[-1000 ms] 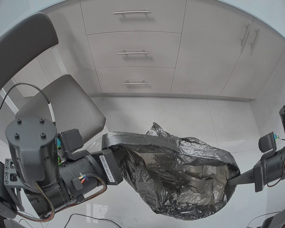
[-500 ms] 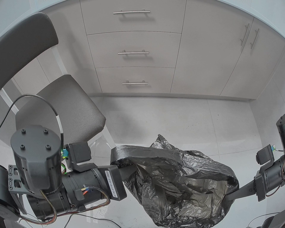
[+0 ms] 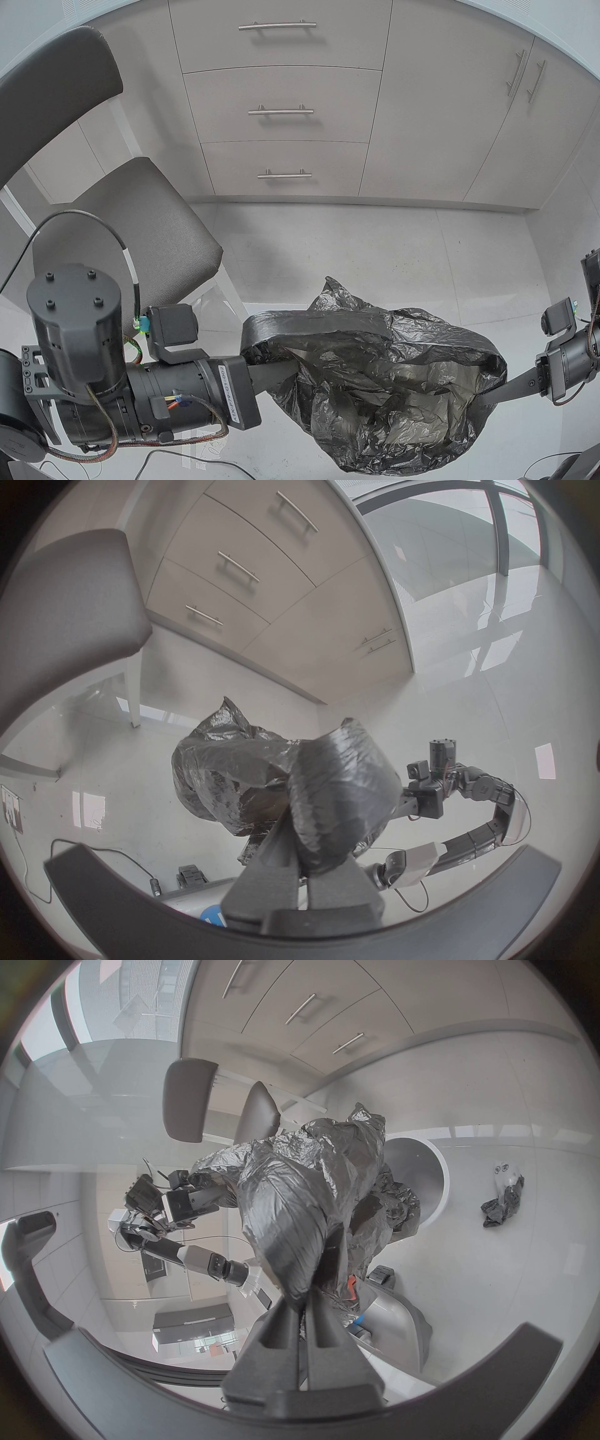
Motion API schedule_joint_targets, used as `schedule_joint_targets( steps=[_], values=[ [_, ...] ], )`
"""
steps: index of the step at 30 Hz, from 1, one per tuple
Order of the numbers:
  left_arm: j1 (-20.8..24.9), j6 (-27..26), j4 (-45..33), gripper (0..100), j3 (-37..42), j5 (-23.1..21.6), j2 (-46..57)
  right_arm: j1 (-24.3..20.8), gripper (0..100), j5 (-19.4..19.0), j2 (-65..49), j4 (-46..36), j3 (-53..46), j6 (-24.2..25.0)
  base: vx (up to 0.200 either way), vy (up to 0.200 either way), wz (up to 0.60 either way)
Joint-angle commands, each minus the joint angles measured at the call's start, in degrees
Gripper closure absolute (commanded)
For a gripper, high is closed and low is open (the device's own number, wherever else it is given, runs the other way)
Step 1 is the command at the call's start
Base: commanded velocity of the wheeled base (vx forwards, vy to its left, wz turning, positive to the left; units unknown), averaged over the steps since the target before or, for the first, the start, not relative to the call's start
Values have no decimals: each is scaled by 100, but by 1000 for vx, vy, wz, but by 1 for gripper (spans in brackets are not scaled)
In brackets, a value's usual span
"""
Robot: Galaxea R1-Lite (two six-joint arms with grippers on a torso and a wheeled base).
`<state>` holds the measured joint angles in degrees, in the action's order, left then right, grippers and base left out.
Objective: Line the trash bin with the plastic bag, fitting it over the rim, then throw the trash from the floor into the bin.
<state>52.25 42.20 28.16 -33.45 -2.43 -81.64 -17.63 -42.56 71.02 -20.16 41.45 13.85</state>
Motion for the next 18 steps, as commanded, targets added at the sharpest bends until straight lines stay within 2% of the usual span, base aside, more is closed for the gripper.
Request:
schedule_joint_targets(
  steps=[1,10,14,18],
  values=[
    [-198,-10,23,100,40,-285,-142,269,100,-235,105,241,-313,-40,0,0,0],
    [-224,-10,49,100,76,-364,-484,330,100,-244,70,250,-550,-31,0,0,0],
    [-224,-10,313,100,102,-364,-783,611,100,-244,114,267,-708,-49,0,0,0],
    [-224,-2,383,100,93,-364,-959,664,100,-253,254,276,-699,-102,0,0,0]
  ],
)
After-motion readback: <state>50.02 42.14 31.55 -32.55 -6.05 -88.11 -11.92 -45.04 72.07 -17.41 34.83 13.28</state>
